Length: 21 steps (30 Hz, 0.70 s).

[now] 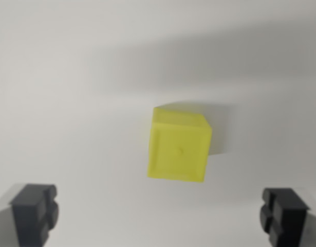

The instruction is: Pick yellow cube

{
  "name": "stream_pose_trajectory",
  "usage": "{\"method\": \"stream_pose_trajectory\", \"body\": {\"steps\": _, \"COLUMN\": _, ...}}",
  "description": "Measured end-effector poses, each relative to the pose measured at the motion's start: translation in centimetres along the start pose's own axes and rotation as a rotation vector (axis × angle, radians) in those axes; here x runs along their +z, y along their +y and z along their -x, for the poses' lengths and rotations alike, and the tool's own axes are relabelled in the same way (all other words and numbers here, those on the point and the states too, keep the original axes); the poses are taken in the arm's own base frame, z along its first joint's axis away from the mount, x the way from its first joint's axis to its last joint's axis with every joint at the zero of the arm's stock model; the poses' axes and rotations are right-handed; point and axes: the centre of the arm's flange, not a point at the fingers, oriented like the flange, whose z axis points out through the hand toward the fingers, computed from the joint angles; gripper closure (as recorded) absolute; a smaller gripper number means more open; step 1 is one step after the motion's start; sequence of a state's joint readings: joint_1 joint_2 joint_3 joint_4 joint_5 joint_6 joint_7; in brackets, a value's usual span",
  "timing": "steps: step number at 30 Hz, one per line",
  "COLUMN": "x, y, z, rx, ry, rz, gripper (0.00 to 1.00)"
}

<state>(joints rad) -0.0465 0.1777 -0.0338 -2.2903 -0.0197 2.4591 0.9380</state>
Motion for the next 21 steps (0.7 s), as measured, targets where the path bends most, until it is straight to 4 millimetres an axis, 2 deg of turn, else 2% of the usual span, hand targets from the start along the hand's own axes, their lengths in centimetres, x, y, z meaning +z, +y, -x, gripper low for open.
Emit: {"method": "stream_pose_trajectory", "body": {"steps": 21, "x": 5.3, "y": 1.9, "z": 0.8, "rx": 0.046, "ry": -0.005, "rz": -0.008, "gripper": 0.0}}
